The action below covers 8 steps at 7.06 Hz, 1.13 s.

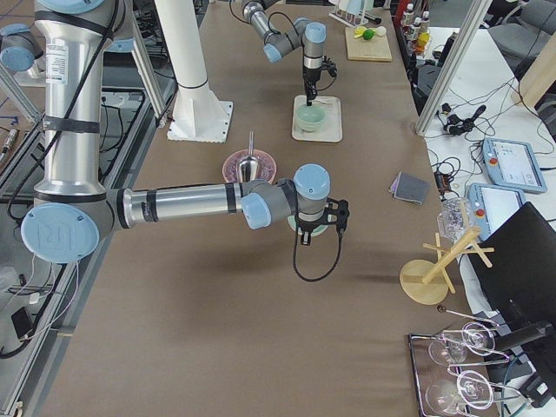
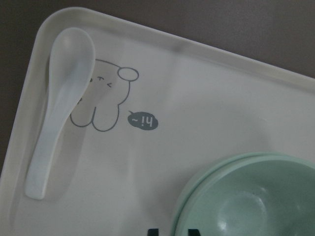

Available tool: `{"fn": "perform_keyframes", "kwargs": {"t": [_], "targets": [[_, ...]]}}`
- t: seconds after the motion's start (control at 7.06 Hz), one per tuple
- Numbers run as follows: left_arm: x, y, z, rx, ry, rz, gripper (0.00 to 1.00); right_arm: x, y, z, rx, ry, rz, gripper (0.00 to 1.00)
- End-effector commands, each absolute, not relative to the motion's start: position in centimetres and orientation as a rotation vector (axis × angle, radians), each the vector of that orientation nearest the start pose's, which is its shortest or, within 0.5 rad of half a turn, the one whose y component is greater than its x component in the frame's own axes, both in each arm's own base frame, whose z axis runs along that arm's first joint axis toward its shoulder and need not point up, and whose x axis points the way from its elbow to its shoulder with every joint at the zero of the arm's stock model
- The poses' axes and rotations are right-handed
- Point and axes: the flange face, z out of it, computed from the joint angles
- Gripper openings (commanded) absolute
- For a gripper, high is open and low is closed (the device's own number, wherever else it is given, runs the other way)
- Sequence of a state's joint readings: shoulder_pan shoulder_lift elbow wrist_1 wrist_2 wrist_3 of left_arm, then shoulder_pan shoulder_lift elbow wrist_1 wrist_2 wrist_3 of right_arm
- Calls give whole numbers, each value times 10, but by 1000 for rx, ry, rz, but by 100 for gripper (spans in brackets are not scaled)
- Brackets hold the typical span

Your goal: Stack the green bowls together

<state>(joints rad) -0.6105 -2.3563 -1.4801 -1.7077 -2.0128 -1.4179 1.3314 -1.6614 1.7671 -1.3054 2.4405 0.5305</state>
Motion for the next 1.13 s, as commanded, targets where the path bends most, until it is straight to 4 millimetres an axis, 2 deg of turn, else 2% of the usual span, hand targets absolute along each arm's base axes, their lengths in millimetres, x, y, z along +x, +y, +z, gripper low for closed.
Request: {"fn": "perform_keyframes", "kwargs": {"t": [0.0,0.14,0.28,0.57,0.71,0.85,0.99], "targets": [[544,-496,191,-60,928,-243,97,-56,-470,562,2,-941,103,0],[534,-501,186,-51,939,-249,97,-54,-470,546,4,-948,104,0],[511,-514,184,-19,947,-241,97,-53,-472,505,-16,-944,117,0],[446,-524,235,49,923,-169,97,-56,-486,402,-53,-930,137,0],[405,-537,261,59,918,-135,97,-72,-497,352,-69,-928,115,0],[367,-546,285,85,906,-99,97,-107,-508,303,-87,-928,85,0],[334,-549,310,115,884,-74,97,-159,-507,263,-120,-918,101,0]]}}
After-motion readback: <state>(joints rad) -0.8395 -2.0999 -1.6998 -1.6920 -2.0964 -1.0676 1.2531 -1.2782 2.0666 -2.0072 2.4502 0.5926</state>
